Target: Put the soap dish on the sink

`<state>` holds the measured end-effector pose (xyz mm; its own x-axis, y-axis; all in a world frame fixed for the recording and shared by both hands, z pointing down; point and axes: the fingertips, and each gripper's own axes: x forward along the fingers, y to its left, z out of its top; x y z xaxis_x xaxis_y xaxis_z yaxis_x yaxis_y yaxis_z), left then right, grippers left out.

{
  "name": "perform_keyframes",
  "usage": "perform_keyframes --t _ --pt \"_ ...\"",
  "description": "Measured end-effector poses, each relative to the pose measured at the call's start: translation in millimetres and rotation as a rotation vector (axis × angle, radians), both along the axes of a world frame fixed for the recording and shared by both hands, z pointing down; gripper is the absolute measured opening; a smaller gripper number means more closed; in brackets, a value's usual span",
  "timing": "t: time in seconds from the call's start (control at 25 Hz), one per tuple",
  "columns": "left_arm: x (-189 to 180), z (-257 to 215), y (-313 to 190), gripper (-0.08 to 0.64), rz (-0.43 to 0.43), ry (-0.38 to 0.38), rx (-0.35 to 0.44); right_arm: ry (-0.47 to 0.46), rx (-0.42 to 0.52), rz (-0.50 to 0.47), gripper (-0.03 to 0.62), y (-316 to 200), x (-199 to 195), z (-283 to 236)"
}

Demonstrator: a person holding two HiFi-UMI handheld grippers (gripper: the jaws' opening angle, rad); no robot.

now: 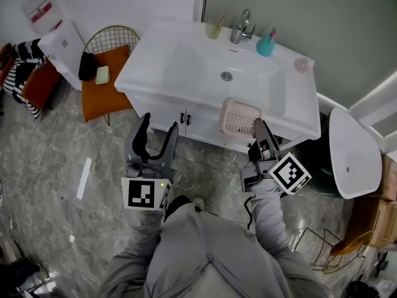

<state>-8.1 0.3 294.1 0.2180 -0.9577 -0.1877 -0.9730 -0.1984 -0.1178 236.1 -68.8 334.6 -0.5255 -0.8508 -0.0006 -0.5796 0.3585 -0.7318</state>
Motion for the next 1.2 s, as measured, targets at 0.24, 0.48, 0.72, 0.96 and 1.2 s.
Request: perform_keyframes --t 0.24,0.48,0.72,0.96,1.2 --pt "-12.2 7.5 -31.8 0.281 -0.042 -0.004 -0.014 0.006 -0.027 -0.025 0.063 -45.4 -12.0 15.2" --pt "-38.1 21.8 -74.6 0.281 -0.053 0.003 -0.027 0.013 -0.059 -0.021 0.063 -91.8 -33.9 34.8" --pt "-72.7 19.3 -139.9 0.281 -0.034 0.013 -0.023 0.028 -0.070 -0.012 0.063 -150.0 -69.7 36.7" --pt "-98.0 10.2 -205.7 0.281 0.012 0.014 -0.030 0.039 -0.097 0.011 0.063 -211.4 -104.8 43.0" --pt "-118.4 10.9 -250.1 0.281 0.034 0.014 -0.034 0.058 -0.144 0.028 0.063 -267.8 -132.1 63.6"
